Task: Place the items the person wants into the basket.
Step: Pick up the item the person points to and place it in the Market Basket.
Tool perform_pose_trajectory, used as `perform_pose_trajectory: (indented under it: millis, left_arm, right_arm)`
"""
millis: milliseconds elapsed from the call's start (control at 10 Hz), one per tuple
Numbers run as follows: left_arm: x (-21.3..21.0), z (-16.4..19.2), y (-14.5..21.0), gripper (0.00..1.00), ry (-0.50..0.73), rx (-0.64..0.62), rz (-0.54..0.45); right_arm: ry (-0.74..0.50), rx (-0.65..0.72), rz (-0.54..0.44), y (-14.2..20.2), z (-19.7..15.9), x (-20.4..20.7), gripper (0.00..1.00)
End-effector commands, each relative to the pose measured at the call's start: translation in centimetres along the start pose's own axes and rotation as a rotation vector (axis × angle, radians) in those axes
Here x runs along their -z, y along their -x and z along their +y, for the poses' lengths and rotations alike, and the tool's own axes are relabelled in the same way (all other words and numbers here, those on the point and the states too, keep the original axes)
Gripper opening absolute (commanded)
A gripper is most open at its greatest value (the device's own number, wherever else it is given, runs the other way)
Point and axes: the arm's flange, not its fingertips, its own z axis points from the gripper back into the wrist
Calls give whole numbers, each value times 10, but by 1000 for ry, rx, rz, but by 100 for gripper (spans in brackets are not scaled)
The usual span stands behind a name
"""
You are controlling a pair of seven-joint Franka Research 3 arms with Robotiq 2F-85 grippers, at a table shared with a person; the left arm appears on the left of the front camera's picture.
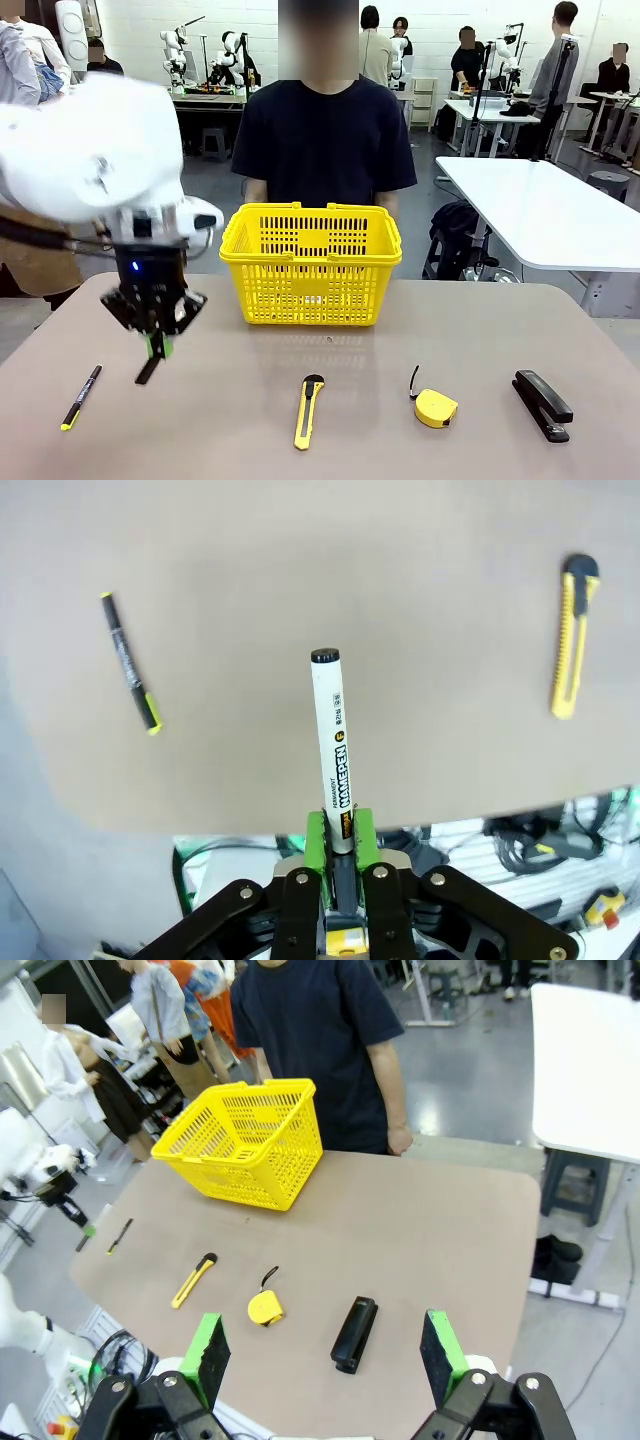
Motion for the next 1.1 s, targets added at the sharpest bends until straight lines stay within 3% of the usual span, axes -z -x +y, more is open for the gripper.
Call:
perform_pose_trajectory:
  millis: [0,300,800,900,1000]
  left_arm:
    - [-42,6,13,0,60,29,-22]
    - [-59,9,26,0,63,19,-82]
    - [-69,4,24,0,51,11,-67]
    - [-69,4,25,12,51,11,-71]
    - [-91,-12,8,12,-115,192,-177]
  right_arm:
    - [-2,1,5,0,-1,3,100]
    - [-2,1,5,0,-1,3,100]
    - [-2,1,5,0,-1,3,100]
    - [-2,1,5,0,-1,3,100]
    - [-2,1,5,0,-1,3,100]
